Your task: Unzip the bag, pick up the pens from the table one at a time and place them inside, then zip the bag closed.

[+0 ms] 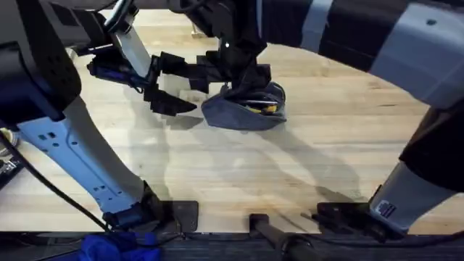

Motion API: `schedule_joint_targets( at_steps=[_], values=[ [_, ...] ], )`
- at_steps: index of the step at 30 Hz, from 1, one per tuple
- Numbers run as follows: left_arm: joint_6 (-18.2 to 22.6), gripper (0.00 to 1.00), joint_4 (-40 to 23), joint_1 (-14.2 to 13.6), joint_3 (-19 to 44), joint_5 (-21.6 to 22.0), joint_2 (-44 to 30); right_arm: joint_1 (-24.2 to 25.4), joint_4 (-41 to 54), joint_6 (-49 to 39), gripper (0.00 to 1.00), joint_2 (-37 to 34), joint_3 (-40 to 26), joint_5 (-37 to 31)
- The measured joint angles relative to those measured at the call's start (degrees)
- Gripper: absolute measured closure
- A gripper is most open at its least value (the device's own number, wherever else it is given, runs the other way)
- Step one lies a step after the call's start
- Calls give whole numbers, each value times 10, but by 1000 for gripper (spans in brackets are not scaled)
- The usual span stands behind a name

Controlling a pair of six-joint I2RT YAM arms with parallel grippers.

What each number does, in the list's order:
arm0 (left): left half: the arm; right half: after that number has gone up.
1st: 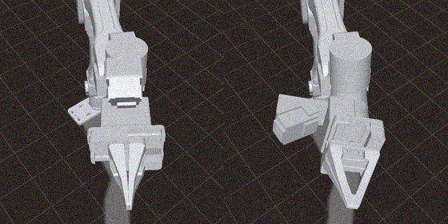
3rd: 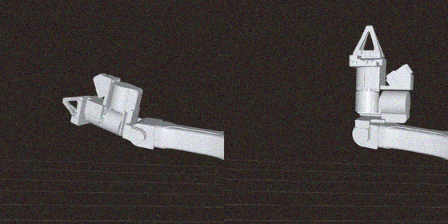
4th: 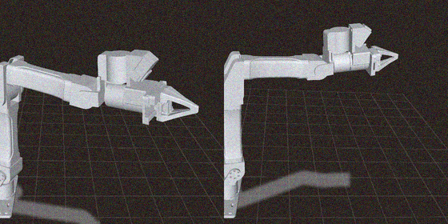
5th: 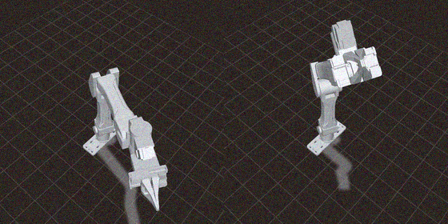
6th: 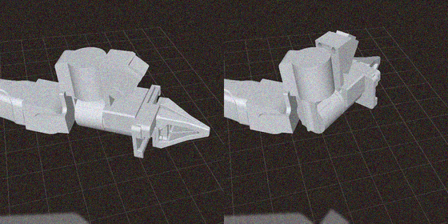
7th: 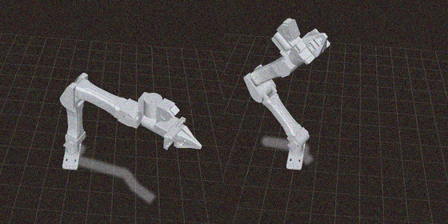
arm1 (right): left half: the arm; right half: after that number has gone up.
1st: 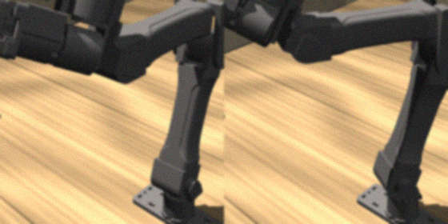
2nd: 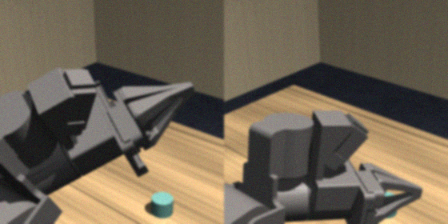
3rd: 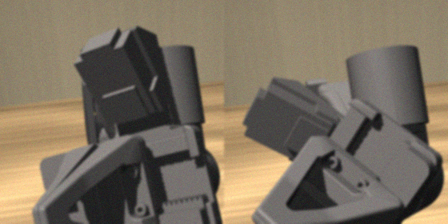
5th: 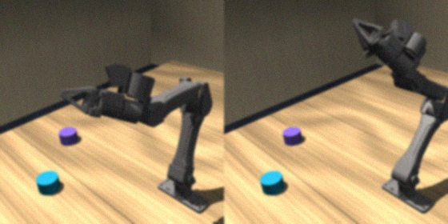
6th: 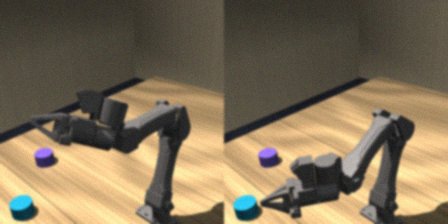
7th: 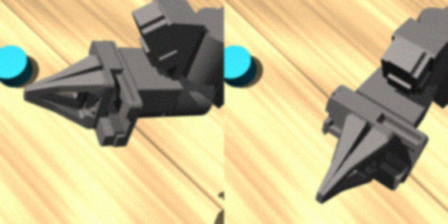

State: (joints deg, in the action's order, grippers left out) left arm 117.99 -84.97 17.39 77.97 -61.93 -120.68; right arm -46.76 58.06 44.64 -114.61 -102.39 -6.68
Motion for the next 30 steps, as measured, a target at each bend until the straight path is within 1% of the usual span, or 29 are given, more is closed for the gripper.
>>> schedule_joint_targets(
  at_steps=[17,25,30],
  values=[
    [0,8,0,0,0,0,0,0,-15,2,11,-1,0,2],
    [0,8,0,0,0,0,0,0,-16,2,11,-17,-1,3],
    [0,8,0,0,0,0,0,0,-15,2,110,-17,-1,3]
  ],
)
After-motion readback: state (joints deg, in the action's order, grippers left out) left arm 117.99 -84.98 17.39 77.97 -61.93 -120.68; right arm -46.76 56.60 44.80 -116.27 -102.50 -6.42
